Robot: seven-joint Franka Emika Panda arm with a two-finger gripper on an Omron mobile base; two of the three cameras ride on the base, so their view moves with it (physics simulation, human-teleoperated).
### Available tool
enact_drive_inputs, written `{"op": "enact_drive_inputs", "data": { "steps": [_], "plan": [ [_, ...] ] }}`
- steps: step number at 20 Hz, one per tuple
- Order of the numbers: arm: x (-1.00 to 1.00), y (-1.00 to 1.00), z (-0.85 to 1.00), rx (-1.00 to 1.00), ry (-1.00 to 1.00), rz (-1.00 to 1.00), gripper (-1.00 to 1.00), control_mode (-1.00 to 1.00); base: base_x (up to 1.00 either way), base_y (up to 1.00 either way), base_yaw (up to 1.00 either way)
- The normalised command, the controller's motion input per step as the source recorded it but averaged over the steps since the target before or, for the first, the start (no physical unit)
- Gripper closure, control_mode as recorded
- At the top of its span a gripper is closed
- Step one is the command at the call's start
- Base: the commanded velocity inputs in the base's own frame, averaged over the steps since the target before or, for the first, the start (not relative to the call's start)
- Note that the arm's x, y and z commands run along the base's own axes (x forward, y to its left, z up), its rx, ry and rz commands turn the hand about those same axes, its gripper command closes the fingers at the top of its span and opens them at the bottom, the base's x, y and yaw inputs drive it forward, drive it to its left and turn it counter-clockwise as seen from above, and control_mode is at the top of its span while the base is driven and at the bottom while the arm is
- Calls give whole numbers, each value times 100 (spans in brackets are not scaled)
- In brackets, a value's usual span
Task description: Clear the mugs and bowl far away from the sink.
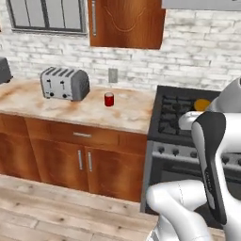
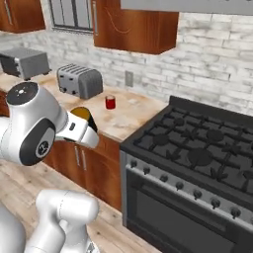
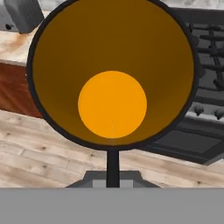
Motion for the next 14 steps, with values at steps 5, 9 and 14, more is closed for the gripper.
{"op": "enact_drive_inputs", "data": {
  "steps": [5,9,14],
  "plan": [
    [0,0,0,0,0,0,100,100,85,100,-60],
    [0,0,0,0,0,0,100,100,100,95,-33],
    [0,0,0,0,0,0,100,100,81,40,-13]
  ]
}}
